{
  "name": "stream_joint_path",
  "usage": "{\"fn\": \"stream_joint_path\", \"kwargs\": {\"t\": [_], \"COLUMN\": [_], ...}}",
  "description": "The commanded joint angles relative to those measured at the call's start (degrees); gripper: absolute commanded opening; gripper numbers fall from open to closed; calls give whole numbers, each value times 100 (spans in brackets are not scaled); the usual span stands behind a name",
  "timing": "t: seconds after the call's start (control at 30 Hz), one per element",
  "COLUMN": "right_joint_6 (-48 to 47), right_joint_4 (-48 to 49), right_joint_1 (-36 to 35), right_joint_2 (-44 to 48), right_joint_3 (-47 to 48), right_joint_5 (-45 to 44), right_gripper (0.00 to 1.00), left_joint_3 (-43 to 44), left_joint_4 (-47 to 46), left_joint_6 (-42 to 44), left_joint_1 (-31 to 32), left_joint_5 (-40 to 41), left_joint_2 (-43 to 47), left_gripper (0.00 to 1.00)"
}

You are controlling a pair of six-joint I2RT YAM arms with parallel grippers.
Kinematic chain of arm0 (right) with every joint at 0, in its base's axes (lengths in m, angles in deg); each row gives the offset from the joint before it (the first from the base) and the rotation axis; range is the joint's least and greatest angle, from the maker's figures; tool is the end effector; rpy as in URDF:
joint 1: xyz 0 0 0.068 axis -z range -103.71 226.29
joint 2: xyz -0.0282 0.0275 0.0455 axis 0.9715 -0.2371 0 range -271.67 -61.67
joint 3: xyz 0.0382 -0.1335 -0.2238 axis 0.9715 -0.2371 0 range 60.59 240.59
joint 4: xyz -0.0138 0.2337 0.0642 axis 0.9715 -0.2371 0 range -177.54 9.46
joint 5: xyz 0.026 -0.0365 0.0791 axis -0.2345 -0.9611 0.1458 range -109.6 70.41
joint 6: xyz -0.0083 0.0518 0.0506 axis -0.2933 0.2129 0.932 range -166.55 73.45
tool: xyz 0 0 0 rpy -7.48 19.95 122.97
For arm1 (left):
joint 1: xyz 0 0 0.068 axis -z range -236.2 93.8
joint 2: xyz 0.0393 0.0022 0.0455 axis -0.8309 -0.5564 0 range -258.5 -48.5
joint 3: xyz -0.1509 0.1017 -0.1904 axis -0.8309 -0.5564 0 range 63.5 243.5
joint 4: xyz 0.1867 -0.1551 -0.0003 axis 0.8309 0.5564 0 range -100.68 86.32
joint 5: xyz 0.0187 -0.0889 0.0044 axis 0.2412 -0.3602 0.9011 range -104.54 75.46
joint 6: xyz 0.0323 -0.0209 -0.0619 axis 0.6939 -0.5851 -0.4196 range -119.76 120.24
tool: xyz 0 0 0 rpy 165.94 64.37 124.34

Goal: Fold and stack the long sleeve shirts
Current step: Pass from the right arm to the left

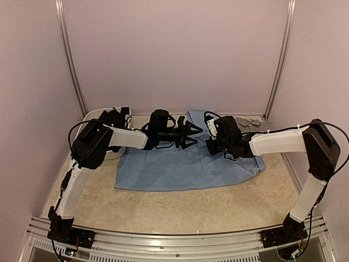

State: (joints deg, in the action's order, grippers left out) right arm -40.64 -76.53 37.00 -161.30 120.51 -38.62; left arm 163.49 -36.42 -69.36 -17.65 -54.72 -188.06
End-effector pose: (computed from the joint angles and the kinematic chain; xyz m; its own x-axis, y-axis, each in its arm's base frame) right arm 0.3070 0.2257 0.1900 -0.4899 -0.2749 -0.8273 -0.3451 0.9326 -0.1056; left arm 0.3995 -0.3683 0.1526 -0.9707 -0.1423 -0.1938 0.1614 0.2120 -0.9639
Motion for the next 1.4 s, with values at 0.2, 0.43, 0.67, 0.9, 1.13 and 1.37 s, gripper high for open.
{"fn": "stream_joint_path", "kwargs": {"t": [0.2,0.43,0.67,0.9,1.13,1.37], "right_joint_6": [46,29,-12,39,205,526], "right_joint_4": [244,326,344,292,-342,-1402], "right_joint_1": [-60,-67,-69,-66,-64,-60], "right_joint_2": [75,143,155,196,567,1744], "right_joint_3": [-115,-207,-300,-358,-321,-599], "right_joint_5": [90,80,138,376,917,1406], "right_gripper": [0,0,0,0,46,80], "left_joint_3": [716,831,735,711,1065,2441], "left_joint_4": [-757,-1178,-1554,-1694,-1348,129], "left_joint_6": [-980,-1473,-1817,-1858,-1295,2], "left_joint_1": [13,2,13,0,-162,-341], "left_joint_5": [-511,-651,-703,-684,-693,-624], "left_joint_2": [-624,-898,-955,-873,-686,-627], "left_gripper": [53,40,15,0,0,0]}}
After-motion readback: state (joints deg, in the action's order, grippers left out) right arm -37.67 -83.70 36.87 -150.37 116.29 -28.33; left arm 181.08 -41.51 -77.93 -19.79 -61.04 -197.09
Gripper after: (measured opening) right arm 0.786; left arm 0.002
